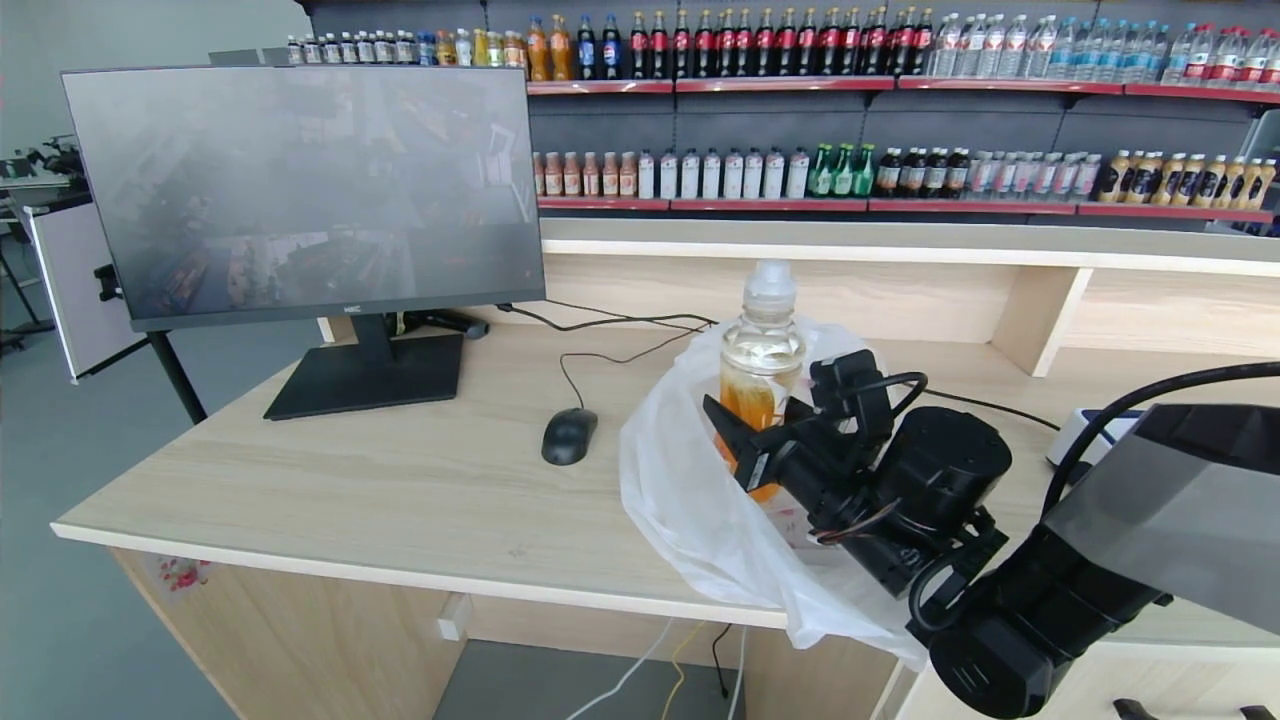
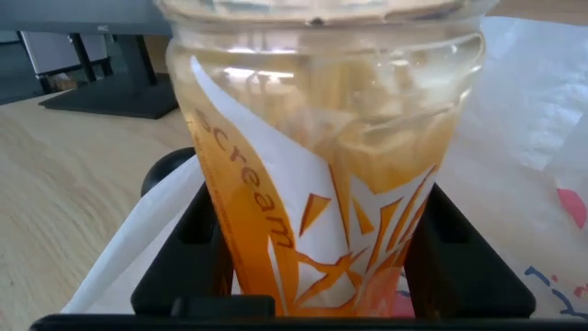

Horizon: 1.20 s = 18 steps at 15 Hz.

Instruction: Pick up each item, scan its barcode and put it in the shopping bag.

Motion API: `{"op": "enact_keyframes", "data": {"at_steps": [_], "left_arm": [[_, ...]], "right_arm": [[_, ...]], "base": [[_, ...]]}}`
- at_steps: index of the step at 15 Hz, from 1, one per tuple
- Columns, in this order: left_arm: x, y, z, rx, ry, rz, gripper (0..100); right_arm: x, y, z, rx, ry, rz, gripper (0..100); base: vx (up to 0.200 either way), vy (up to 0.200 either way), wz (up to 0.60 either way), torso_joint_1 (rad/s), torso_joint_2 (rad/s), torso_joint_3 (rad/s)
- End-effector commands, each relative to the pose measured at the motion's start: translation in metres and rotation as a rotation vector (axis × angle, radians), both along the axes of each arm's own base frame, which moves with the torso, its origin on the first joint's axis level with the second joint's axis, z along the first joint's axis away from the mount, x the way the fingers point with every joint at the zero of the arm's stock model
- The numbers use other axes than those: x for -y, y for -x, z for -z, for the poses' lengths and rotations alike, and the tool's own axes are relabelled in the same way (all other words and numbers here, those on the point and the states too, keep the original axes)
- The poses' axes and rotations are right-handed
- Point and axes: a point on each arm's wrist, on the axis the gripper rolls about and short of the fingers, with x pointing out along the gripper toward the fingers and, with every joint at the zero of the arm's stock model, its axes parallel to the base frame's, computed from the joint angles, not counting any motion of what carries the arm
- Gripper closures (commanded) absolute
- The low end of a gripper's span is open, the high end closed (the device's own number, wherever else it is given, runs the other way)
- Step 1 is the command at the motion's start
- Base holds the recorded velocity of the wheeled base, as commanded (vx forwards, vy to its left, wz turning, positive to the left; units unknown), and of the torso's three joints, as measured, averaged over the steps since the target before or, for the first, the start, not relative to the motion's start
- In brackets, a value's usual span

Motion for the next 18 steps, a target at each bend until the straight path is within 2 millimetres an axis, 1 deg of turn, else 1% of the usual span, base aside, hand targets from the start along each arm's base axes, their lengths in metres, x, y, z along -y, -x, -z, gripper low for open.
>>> {"op": "enact_keyframes", "data": {"at_steps": [1,11,12,15,18], "left_arm": [[0.0,0.0,0.0,0.0,0.0,0.0,0],[0.0,0.0,-0.001,0.007,0.0,-0.001,0],[0.0,0.0,-0.001,0.007,0.0,-0.001,0],[0.0,0.0,0.0,0.003,0.0,-0.001,0],[0.0,0.0,0.0,0.002,0.002,-0.001,0]], "right_arm": [[-0.001,0.0,0.002,-0.003,0.003,-0.002,100],[-0.002,-0.002,0.001,-0.006,-0.015,-0.005,100],[-0.001,-0.002,0.0,-0.004,-0.018,-0.005,0],[0.0,0.001,-0.004,-0.004,-0.033,-0.007,0],[0.005,0.009,-0.007,-0.025,-0.052,-0.01,0]], "base": [[0.0,0.0,0.0,0.0,0.0,0.0],[0.0,0.0,0.0,0.0,0.0,0.0],[0.0,0.0,0.0,0.0,0.0,0.0],[0.0,0.0,0.0,0.0,0.0,0.0],[0.0,0.0,0.0,0.0,0.0,0.0]]}}
